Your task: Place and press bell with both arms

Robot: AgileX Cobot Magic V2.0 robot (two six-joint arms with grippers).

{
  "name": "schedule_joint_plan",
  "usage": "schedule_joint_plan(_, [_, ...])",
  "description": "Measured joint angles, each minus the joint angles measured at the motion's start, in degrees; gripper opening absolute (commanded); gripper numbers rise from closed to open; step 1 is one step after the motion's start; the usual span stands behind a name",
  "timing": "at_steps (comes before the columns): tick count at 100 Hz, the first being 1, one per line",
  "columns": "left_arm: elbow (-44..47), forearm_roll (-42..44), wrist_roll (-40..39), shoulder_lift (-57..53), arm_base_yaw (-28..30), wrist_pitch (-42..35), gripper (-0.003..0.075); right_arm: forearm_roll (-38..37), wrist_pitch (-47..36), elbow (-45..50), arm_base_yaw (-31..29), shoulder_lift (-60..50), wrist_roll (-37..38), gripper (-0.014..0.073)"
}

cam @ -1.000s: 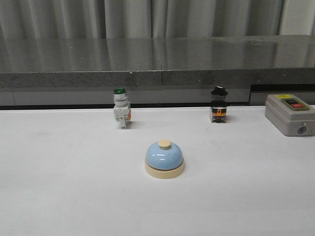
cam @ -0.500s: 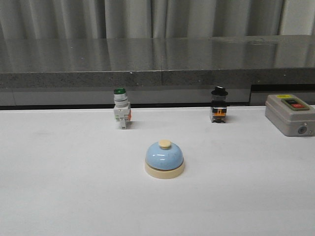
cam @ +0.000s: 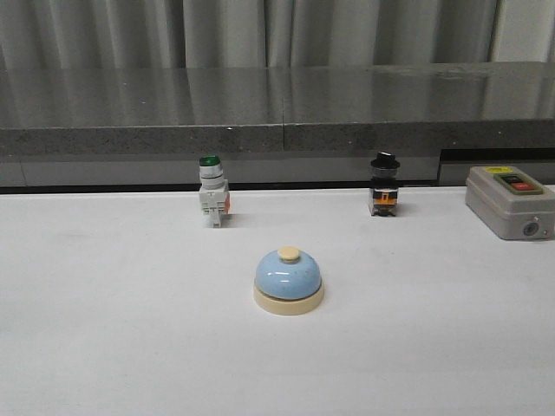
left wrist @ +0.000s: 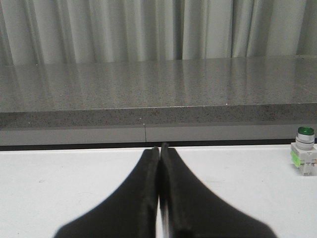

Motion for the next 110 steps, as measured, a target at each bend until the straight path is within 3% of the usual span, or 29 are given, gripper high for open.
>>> schedule_joint_plan(39, [0.0,0.0,0.0,0.0,0.0,0.0,-0.0018,0.6,-7.9,11.0,-3.7,-5.3,0.0,-0.006])
schedule_joint_plan(110, [0.0,0.0,0.0,0.0,0.0,0.0,-0.0018,1.0,-9.7,11.4,-3.7,-5.3,-0.1,-0.006])
